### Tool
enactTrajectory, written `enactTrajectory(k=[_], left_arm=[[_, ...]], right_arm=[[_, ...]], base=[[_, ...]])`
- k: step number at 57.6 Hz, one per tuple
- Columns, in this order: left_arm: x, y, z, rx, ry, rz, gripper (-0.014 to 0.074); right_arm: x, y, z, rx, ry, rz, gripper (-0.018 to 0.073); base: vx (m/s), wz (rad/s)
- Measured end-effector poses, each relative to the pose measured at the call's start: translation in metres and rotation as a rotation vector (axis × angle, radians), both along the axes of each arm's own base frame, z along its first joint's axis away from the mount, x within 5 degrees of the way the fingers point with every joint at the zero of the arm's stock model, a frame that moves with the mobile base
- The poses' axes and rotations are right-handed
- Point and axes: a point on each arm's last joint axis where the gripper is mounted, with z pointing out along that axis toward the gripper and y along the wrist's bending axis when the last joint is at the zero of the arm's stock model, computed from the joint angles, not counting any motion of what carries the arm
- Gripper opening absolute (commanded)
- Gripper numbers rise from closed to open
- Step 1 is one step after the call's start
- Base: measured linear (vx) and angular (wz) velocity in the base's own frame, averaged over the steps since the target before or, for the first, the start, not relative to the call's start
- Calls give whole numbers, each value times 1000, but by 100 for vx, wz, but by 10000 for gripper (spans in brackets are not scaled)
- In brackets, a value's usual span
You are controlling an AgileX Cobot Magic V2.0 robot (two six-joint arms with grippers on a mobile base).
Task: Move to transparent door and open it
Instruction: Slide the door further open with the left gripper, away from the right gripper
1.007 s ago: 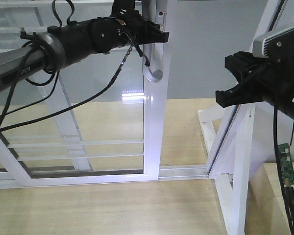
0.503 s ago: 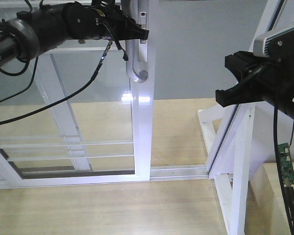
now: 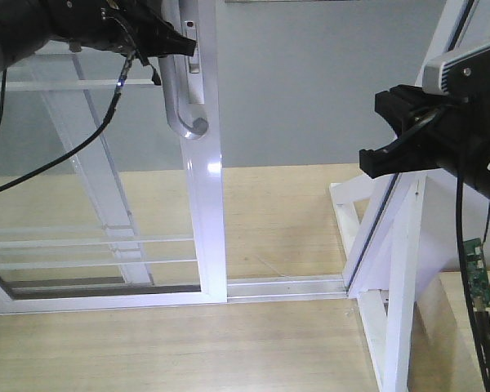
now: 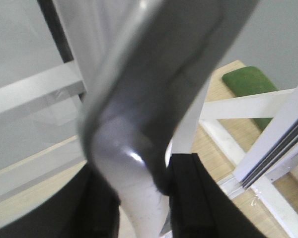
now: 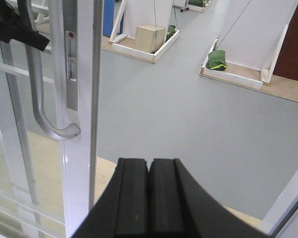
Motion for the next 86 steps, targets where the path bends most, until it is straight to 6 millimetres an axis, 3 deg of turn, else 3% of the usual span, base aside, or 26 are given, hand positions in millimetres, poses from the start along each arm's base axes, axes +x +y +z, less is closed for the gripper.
enactTrajectory(k=[40,60,68,78,86], left_arm=[[-9,74,29,59,46,294,0],[-21,96,48,140,17,351,0],[-36,101,56,179,-5,346,0],[-77,99,87,122,-143,316,0],[-112,103,79,117,-150,304,0]], right_arm=[[1,0,3,21,-23,-3,-4],[1,0,3,23,-23,-4,-4],[1,0,3,23,-23,-4,-4],[1,0,3,22,-23,-4,-4],[-3,-1,5,20,-18,-3,-4]], base=[[0,0],[0,0],[0,0],[0,0],[0,0]])
